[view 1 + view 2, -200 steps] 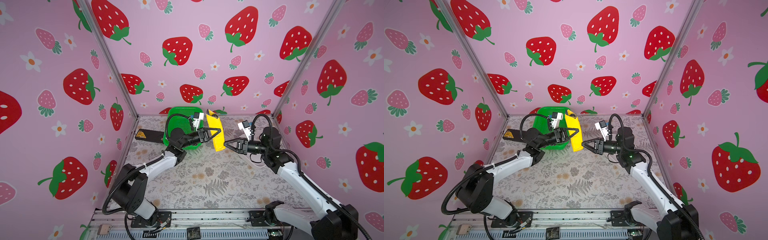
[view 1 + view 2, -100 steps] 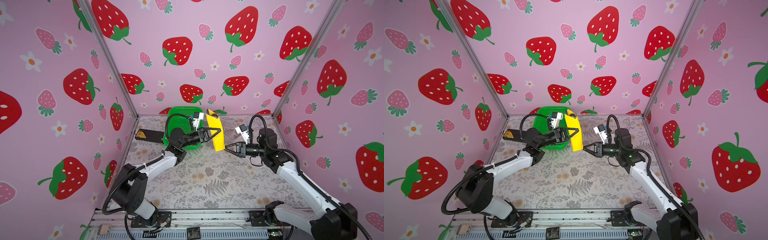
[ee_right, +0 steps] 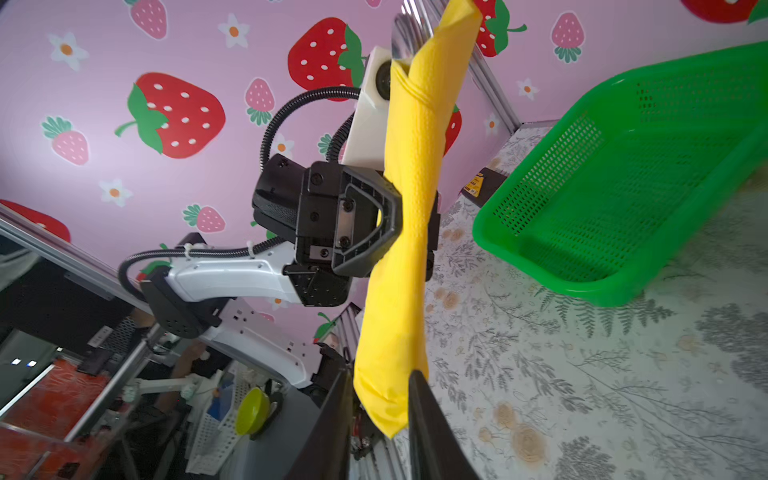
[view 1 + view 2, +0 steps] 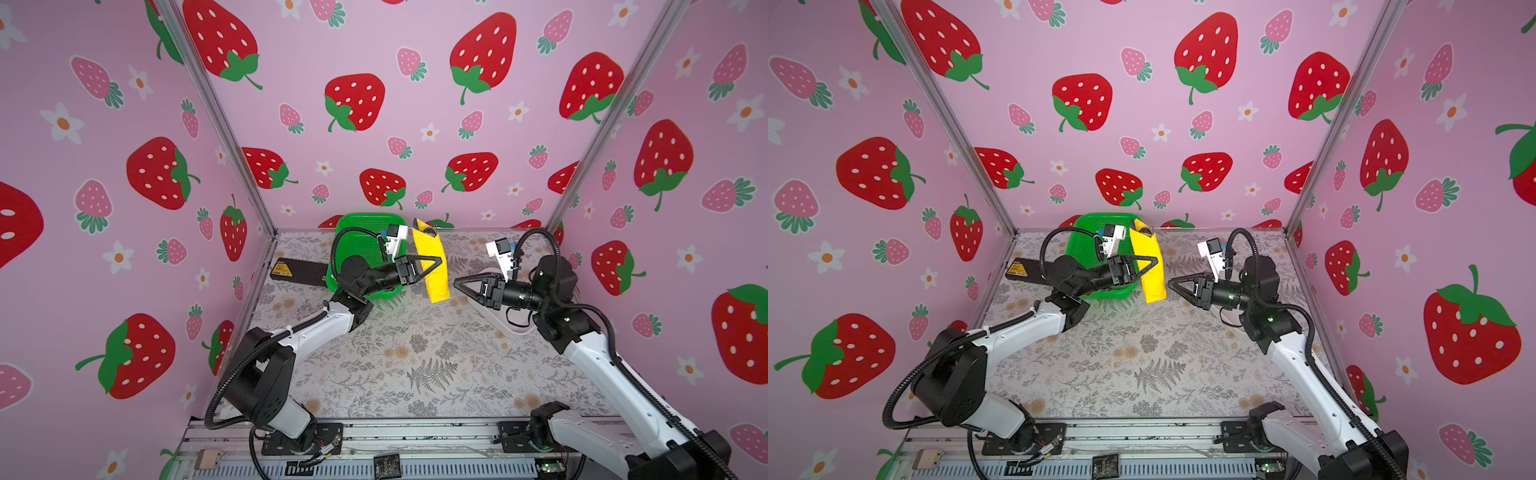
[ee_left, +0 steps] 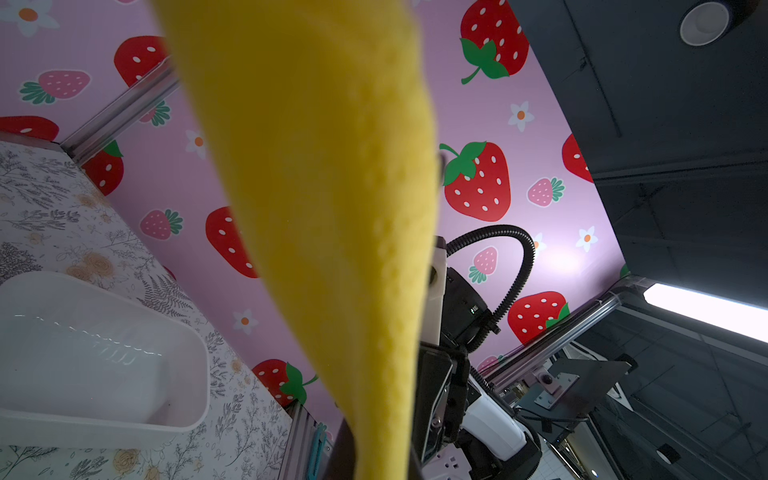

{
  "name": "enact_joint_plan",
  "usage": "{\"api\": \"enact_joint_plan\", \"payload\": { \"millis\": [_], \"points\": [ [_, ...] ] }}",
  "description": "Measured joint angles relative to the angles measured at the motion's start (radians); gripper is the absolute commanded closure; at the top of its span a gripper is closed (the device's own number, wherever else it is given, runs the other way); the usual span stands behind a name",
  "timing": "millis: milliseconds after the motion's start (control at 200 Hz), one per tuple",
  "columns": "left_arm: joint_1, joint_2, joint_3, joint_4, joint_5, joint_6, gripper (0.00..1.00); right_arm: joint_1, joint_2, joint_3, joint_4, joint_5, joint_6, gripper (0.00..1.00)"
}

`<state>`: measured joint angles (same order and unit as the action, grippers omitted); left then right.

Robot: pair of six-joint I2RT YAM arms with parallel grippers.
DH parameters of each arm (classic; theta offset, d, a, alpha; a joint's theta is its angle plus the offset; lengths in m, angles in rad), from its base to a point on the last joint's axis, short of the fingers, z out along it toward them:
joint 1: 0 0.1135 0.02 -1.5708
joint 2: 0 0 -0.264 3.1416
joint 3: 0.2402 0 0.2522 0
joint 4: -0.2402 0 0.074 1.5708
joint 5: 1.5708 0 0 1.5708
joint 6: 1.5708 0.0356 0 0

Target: Place the utensils on the paper napkin and roll it up

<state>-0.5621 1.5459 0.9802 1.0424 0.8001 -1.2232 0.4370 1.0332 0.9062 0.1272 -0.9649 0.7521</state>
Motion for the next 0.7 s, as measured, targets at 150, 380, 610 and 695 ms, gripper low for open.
{"api": "enact_joint_plan", "payload": {
  "millis": [150,380,610,695],
  "points": [
    [0.000,0.000,0.000,0.001,-0.003,-0.001,1.00,0.014,0.034,0.000,0.021,-0.012,0.012,0.88],
    [0.000,0.000,0.000,0.002,-0.007,-0.002,1.00,0.034,0.056,-0.006,0.011,-0.027,-0.008,0.88],
    [0.003,0.000,0.000,0.004,-0.006,-0.005,1.00,0.046,0.089,-0.010,-0.035,-0.035,-0.063,0.88],
    [0.004,0.000,0.000,0.006,-0.006,-0.005,1.00,0.046,0.091,-0.010,-0.070,-0.033,-0.089,0.88]
  ]
}}
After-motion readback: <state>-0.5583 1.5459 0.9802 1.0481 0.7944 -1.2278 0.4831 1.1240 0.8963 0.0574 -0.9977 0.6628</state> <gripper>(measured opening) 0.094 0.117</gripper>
